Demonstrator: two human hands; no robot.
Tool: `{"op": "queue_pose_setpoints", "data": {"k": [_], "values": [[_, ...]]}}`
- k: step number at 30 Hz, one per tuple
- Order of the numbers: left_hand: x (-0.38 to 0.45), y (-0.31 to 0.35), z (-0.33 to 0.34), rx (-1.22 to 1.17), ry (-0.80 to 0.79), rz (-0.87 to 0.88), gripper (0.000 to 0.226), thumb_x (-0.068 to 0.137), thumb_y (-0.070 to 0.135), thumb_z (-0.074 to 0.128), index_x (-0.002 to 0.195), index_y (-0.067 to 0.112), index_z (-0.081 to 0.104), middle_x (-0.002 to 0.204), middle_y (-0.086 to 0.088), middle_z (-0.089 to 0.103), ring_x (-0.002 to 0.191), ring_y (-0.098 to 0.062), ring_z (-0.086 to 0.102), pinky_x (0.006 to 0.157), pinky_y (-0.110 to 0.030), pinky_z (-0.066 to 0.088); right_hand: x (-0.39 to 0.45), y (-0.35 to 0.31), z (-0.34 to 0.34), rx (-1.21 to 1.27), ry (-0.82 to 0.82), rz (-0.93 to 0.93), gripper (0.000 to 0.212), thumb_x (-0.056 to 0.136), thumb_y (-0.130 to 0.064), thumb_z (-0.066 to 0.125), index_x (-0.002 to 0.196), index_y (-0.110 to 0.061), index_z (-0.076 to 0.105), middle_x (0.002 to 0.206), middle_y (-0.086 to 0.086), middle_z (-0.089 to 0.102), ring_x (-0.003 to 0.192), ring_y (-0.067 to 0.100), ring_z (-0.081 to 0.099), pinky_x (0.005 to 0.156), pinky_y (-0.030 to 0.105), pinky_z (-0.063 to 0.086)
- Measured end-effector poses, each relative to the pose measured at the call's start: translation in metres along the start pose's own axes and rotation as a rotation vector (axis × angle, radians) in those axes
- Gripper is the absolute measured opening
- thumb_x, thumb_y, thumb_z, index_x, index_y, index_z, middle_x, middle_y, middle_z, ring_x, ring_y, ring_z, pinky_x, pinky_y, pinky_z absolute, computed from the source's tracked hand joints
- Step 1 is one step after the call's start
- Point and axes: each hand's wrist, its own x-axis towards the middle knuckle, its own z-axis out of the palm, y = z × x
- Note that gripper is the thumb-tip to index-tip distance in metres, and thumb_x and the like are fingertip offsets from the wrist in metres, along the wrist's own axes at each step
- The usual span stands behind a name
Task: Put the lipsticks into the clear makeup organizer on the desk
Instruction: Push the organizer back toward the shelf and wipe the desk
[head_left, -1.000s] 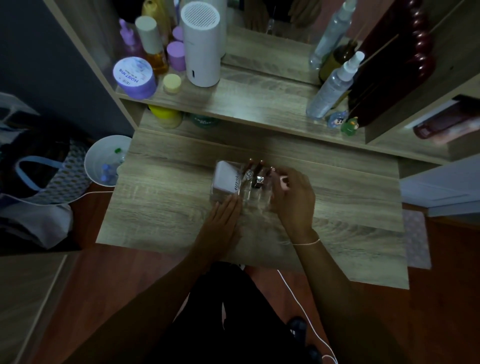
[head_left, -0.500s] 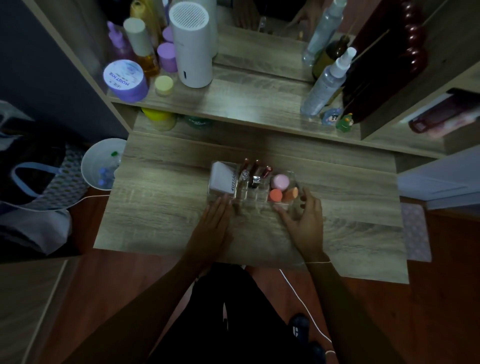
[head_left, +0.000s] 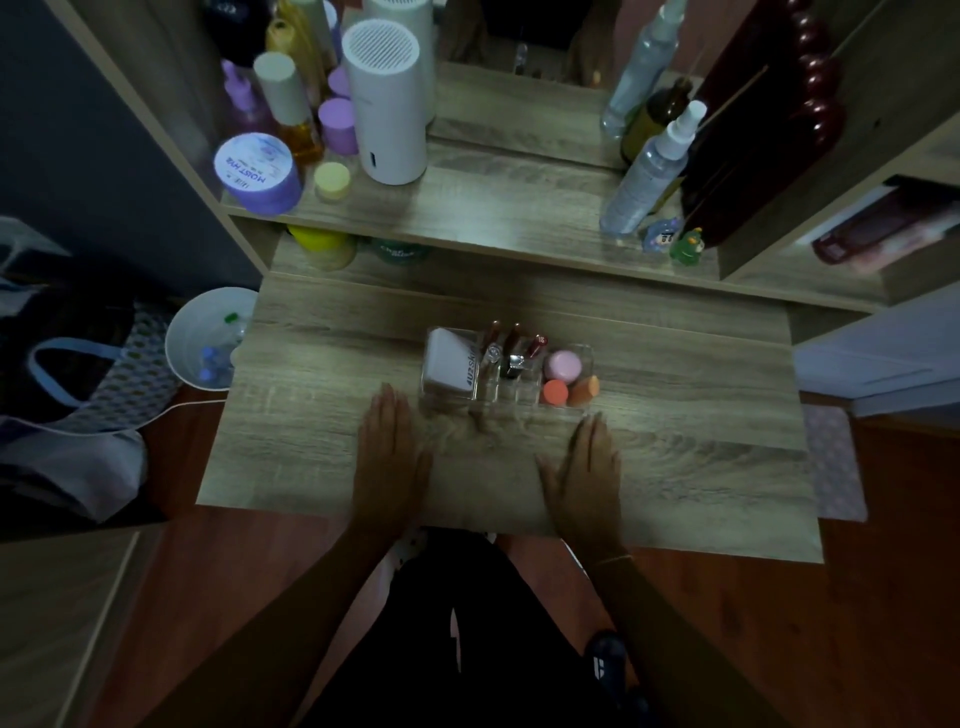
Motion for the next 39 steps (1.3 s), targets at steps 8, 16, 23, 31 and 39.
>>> {"op": "queue_pose_setpoints", "data": {"k": [8, 16, 23, 31, 39], "values": [[0.002, -0.016, 0.009, 0.164, -0.070, -0.038, 0.066, 0.094, 0.042, 0.021, 0.140, -0.003, 0.033, 0.148, -0.028, 0.033, 0.137, -0.040, 0.032, 0.109, -0.059, 0.029, -0.009, -0.001, 0.009, -0.111, 0.035, 0.006, 0.076, 0.095, -0.053, 0.030, 0.146, 0.003, 0.028, 0.155, 0.023, 0.031, 0.142, 0.037, 0.034, 0.114, 0.053, 0.031], [0.026, -0.013, 0.000, 0.018, 0.035, 0.073, 0.056, 0.095, 0.030, 0.028, 0.139, -0.003, 0.033, 0.144, -0.026, 0.039, 0.137, -0.036, 0.033, 0.115, -0.058, 0.019, 0.011, -0.005, 0.003, 0.115, 0.142, 0.006, 0.067, 0.096, -0.038, 0.043, 0.147, 0.002, 0.027, 0.155, 0.021, 0.030, 0.147, 0.034, 0.023, 0.121, 0.052, 0.016], [0.041, -0.012, 0.007, -0.129, 0.132, 0.138, 0.051, 0.096, 0.028, 0.036, 0.140, 0.003, 0.031, 0.145, -0.017, 0.041, 0.140, -0.025, 0.030, 0.119, -0.049, 0.005, 0.029, -0.014, 0.003, 0.317, 0.178, 0.074, 0.060, 0.099, -0.027, 0.047, 0.149, -0.003, 0.023, 0.157, 0.018, 0.030, 0.149, 0.029, 0.019, 0.123, 0.048, 0.006], [0.041, -0.009, 0.013, -0.136, 0.083, 0.133, 0.063, 0.093, 0.033, 0.037, 0.144, 0.001, 0.020, 0.147, -0.020, 0.038, 0.142, -0.026, 0.025, 0.119, -0.050, 0.000, 0.027, -0.017, 0.006, 0.368, 0.222, 0.088, 0.054, 0.100, -0.020, 0.045, 0.147, -0.001, 0.028, 0.152, 0.019, 0.038, 0.146, 0.032, 0.027, 0.122, 0.048, 0.007], [0.049, 0.004, 0.017, -0.079, 0.057, 0.138, 0.065, 0.090, 0.030, 0.040, 0.144, 0.002, 0.018, 0.149, -0.020, 0.036, 0.143, -0.026, 0.022, 0.118, -0.054, -0.002, 0.034, -0.005, 0.004, 0.420, 0.211, 0.159, 0.054, 0.101, -0.028, 0.043, 0.148, -0.008, 0.025, 0.154, 0.021, 0.033, 0.146, 0.036, 0.018, 0.121, 0.054, 0.011]]}}
